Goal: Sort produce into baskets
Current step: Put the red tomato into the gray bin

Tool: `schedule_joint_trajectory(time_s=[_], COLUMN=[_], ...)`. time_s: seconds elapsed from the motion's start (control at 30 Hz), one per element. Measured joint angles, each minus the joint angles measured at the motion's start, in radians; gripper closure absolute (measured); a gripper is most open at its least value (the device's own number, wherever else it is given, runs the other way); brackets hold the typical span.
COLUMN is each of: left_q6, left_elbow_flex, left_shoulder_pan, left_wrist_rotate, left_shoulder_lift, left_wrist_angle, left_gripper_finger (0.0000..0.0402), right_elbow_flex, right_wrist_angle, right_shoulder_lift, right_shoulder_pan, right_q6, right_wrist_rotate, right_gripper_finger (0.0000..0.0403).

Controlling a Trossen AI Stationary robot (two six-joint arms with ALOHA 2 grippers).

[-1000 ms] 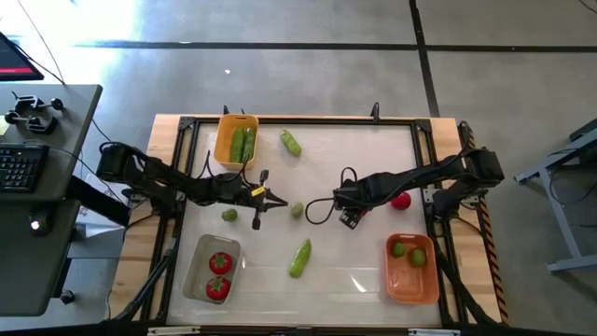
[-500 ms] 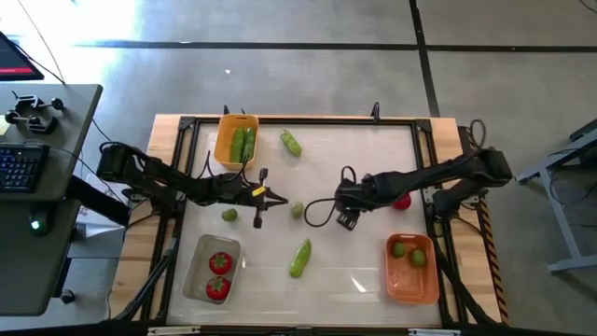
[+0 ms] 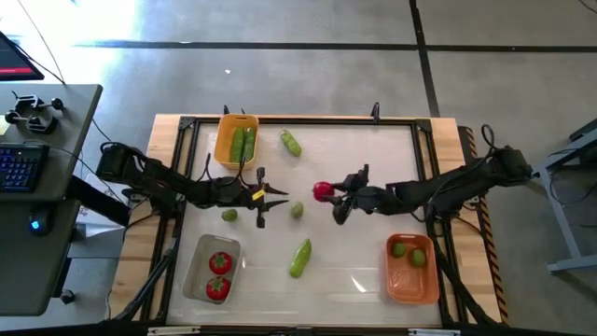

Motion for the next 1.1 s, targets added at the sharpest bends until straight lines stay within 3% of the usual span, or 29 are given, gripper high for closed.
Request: schedule_joint_trajectory(time_s=[0.23,0.5,0.83,1.1], left_q6=[0.17,0.377,0.53,0.525], left_elbow_flex=[0.009,0.104,0.216,0.307], left_shoulder_pan=[-0.039,-0.036,-0.035,-0.035], left_wrist_rotate=[-0.181,-0.247,-0.369,-0.321], left_shoulder_lift=[0.0,0.0,0.0,0.0], left_wrist_angle=[0.102,0.11,0.109,0.109], left_gripper_finger=[0.0259,0.0215,0.0159,0.0101], right_elbow_flex=[-0.123,-0.135,-0.135,-0.135], right_wrist_angle=[0.48,0.868,1.078,1.161], right_shoulder_lift=[0.0,-0.001,-0.001,0.041], right_shoulder_pan=[0.0,-0.014,-0.014,-0.019], right_q6=[-0.177,-0.333,-0.426,-0.446], right_wrist_rotate=[0.077,0.082,0.069,0.044], right_gripper_finger=[0.0216,0.0216,0.0216,0.0216])
